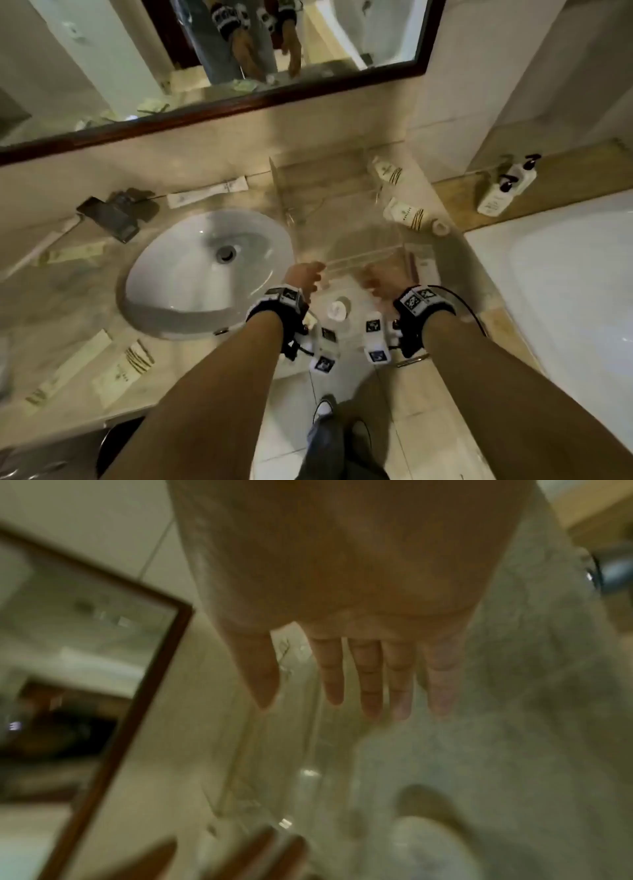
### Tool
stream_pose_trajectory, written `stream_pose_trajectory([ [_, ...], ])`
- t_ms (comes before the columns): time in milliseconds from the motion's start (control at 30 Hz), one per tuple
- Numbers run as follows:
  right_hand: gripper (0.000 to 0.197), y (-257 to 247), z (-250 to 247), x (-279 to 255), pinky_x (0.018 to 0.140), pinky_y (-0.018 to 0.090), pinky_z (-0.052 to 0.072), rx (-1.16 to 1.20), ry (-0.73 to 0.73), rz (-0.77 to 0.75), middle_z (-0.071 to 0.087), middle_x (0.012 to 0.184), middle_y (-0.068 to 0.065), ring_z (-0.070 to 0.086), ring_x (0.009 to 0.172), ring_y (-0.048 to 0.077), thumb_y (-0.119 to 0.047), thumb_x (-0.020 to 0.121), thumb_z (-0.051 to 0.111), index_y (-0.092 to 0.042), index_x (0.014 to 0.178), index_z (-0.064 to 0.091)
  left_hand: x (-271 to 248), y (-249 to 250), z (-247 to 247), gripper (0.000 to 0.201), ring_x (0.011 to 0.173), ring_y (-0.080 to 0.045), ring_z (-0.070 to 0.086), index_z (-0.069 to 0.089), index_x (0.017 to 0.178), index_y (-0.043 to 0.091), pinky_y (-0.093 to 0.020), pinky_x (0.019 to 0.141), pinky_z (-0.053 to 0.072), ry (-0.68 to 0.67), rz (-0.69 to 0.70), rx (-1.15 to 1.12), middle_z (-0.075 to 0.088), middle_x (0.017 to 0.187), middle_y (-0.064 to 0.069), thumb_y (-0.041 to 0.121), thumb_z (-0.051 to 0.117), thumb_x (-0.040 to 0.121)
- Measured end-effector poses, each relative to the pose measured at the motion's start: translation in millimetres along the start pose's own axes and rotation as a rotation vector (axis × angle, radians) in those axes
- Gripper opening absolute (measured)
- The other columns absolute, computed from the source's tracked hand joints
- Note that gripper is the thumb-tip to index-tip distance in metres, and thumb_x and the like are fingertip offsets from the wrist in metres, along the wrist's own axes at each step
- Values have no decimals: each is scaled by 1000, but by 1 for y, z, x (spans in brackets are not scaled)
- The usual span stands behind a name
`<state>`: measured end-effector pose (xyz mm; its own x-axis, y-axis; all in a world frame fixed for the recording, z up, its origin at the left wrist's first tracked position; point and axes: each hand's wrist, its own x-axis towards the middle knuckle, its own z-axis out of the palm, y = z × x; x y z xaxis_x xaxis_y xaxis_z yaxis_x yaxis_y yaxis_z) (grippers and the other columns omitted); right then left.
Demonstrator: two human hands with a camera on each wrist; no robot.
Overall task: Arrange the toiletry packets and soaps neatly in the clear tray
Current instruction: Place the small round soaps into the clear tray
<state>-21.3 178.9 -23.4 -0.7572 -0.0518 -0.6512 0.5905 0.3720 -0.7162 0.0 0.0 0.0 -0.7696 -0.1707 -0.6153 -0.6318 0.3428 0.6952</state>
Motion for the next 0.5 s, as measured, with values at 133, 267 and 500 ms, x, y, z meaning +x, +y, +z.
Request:
stream_pose_trajectory([
  [133,42,14,16,4,87,36,50,-596,-178,-26,63,107,6,60,97,24,-18,79,74,-11,116,56,10,-27,8,40,111,-23,59,58,121,24,-33,96,48,-66,245,731,62,120,0,28,63,81],
  [267,61,15,29,1,87,38,52,-656,-193,-117,59,115,3,59,101,24,-20,71,80,-18,122,47,20,-52,17,46,107,-28,58,54,117,24,-38,93,49,-169,301,937,53,119,-3,39,69,77],
  [500,24,9,45,-2,70,29,35,-887,-183,-196,52,86,-5,48,76,17,-32,84,65,-24,93,44,28,-56,25,35,103,-29,55,56,112,17,-40,91,47,7,348,958,53,114,-6,35,63,83],
])
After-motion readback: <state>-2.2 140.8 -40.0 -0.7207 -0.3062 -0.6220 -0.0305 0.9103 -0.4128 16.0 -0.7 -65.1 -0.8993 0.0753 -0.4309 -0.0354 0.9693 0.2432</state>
